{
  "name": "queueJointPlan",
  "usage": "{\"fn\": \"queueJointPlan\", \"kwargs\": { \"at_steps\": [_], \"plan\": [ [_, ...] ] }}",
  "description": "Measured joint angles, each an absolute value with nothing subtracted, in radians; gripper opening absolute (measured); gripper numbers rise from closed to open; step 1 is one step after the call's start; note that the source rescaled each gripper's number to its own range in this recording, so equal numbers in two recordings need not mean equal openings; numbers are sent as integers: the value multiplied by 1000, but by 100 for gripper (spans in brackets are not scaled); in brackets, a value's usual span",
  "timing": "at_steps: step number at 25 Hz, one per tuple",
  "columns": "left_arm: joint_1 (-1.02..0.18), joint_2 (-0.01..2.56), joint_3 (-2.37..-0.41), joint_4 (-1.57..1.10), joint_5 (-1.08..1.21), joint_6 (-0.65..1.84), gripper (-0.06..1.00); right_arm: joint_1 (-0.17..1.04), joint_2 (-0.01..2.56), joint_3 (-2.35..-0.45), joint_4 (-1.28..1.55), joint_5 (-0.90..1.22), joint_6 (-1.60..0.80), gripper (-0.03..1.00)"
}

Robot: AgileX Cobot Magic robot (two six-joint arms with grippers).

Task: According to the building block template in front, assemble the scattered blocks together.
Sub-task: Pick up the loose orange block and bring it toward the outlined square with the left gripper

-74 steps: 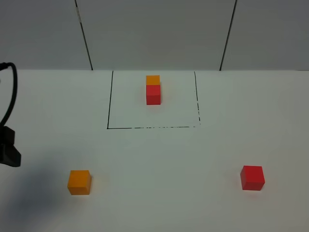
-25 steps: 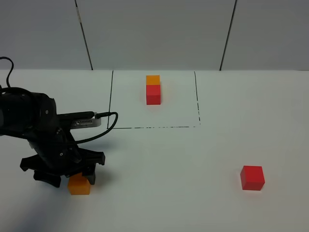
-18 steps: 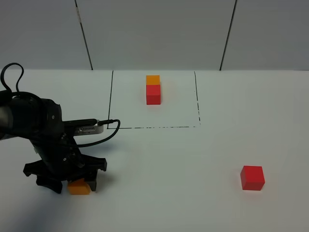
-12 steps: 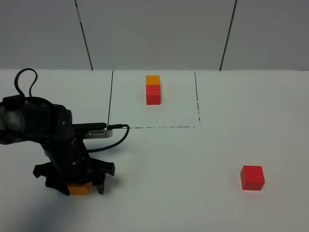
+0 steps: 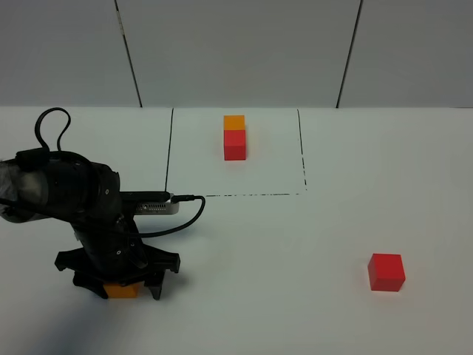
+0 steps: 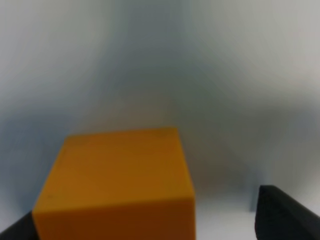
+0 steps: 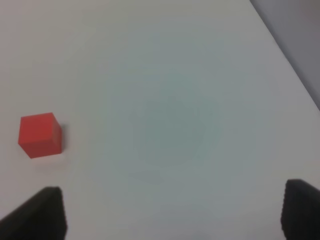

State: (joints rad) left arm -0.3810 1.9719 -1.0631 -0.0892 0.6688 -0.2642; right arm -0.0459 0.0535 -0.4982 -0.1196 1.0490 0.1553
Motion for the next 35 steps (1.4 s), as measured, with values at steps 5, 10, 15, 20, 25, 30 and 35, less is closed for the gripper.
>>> {"fn": "queueJointPlan", "kwargs": {
  "at_steps": [5, 10, 15, 20, 25, 30, 35],
  "plan": [
    [-381, 1973, -1063, -77, 671, -288, 30, -46, 54, -498, -120, 1049, 154, 73],
    [-381, 1976, -1064, -75, 673, -302, 0, -46, 54, -498, -120, 1049, 154, 73],
    [-381, 1977, -1071, -72, 689, -299, 0, -46, 54, -498, -120, 1049, 154, 73],
    [-382, 1989, -1128, 0, 799, -288, 0, -46, 54, -498, -120, 1049, 155, 73],
    [-382, 1991, -1267, 107, 938, -215, 0, -46, 54, -498, -120, 1049, 155, 73],
    [-382, 1991, -1445, 57, 1028, 116, 0, -46, 54, -498, -120, 1049, 154, 73],
    [-400, 1991, -1601, -71, 1093, 430, 0, -46, 54, -498, -120, 1049, 154, 73]
  ]
}}
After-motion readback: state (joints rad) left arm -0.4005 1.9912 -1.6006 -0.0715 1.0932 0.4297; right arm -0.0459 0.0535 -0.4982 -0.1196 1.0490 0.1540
